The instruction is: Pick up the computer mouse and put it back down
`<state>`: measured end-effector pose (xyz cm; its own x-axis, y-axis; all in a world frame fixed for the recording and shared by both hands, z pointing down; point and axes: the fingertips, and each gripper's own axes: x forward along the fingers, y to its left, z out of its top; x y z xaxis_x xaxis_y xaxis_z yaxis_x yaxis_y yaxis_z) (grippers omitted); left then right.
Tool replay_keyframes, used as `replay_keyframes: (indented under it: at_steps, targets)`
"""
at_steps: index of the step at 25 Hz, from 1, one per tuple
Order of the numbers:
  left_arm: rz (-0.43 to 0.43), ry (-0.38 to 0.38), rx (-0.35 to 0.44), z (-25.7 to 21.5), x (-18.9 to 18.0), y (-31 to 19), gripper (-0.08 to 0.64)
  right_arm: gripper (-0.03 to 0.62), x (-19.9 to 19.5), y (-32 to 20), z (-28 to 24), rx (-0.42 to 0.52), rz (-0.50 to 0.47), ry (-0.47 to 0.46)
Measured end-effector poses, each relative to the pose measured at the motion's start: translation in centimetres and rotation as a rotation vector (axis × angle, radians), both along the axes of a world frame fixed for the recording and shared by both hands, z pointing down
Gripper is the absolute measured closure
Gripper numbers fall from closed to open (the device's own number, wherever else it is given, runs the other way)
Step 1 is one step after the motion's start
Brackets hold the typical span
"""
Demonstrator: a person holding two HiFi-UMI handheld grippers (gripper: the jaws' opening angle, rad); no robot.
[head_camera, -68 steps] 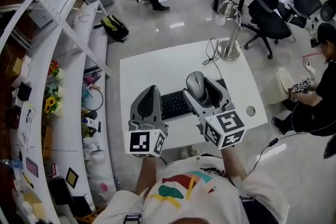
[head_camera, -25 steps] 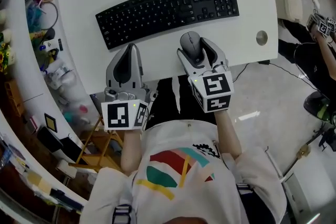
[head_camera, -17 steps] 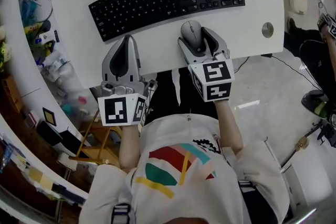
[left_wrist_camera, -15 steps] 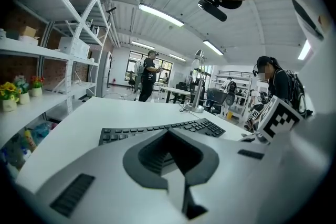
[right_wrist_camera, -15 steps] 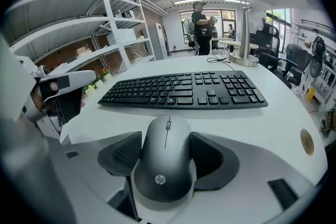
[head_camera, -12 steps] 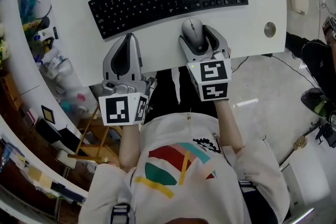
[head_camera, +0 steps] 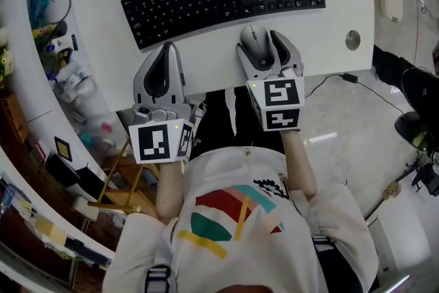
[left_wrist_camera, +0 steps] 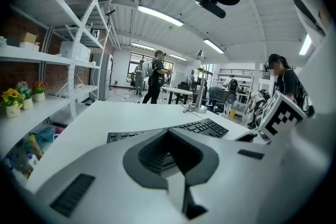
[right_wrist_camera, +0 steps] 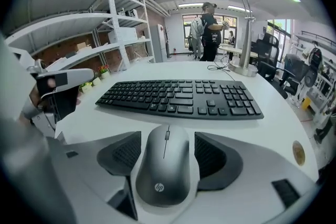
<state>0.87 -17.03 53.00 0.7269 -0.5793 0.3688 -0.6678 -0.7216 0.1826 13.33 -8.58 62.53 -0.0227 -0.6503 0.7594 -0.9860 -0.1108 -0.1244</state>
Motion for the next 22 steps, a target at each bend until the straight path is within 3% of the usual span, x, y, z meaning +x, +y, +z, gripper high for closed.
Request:
replay_keyframes:
  at_steps: [6, 11, 13, 16, 22]
  targets:
    - [-0.012, 0.054, 0.073, -4.8, 0.4, -0.5, 0.517, 0.288, 1.5, -2.3, -6.6, 0.149, 0.028, 0.024]
    - [-0.003, 0.132, 0.202, -11.4, 1.6, -1.2, 0.517, 0.292, 2.1, -3.8, -14.7, 0.317, 0.021, -0.011]
    - [0.006, 0.145, 0.246, -13.7, 2.0, -1.1, 0.517, 0.378, 2.7, -4.0, -17.4, 0.353, 0.037, 0.020]
    - [0.022, 0.162, 0.305, -16.7, 2.4, -0.5, 0.517, 0.566, 3.5, -4.2, -21.4, 0.418, 0.058, 0.097]
    - [-0.011, 0.190, 0.402, -21.7, 1.7, -1.3, 0.517, 0.580, 3.8, -4.1, -28.5, 0.575, 0.041, 0.103]
